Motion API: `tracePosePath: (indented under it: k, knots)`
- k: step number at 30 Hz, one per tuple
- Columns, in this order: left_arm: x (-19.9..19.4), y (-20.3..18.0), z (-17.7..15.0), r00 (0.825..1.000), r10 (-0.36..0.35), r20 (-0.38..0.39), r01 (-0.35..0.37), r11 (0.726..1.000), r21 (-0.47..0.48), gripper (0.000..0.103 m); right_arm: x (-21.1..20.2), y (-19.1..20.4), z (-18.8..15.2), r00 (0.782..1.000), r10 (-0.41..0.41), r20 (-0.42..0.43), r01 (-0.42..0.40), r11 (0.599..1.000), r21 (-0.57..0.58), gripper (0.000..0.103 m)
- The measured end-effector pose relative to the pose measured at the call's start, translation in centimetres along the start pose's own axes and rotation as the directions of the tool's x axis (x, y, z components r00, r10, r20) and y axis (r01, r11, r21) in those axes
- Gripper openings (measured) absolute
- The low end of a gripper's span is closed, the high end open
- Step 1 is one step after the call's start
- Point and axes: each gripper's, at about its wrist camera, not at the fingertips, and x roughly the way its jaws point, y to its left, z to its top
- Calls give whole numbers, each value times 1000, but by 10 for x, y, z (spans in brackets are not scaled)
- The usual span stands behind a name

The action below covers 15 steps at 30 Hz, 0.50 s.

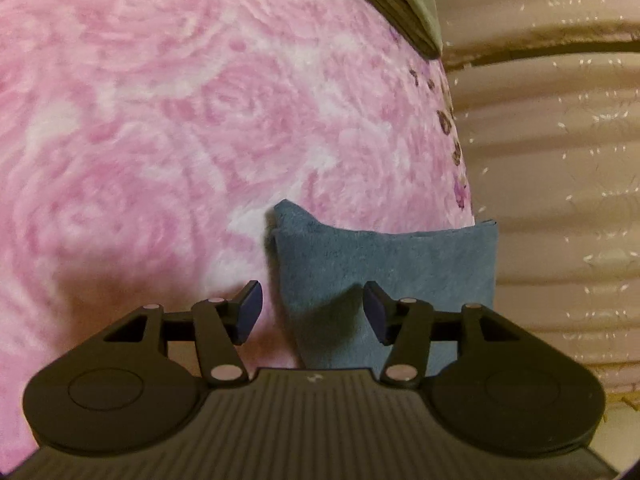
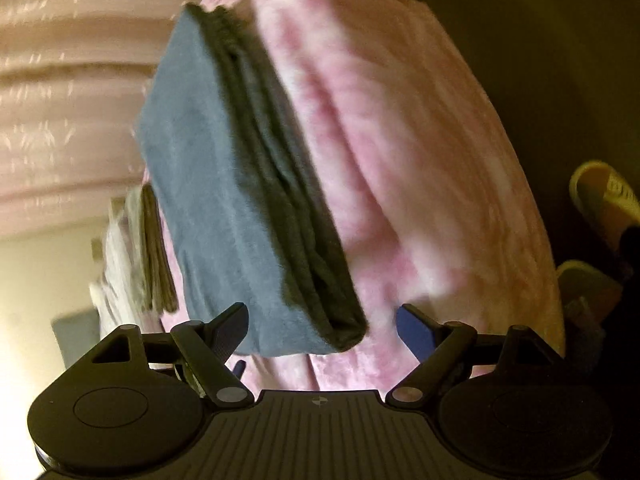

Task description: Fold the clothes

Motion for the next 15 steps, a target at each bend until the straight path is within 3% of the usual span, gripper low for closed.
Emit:
tracePosePath:
  k: [1, 5, 15]
  knots:
    - [5, 0, 3, 1000, -2, -16, 2, 1000, 6, 50, 0, -3, -3, 1000, 8, 19, -8, 1000, 17, 83]
    - [18, -3, 14, 998, -12, -67, 15, 999, 48, 44, 1, -6, -11, 997, 6, 72, -9, 999, 41, 62]
    - [27, -4, 34, 981, -10, -191, 34, 992, 122, 38, -10, 4, -24, 987, -22, 158, 14, 998, 55, 46]
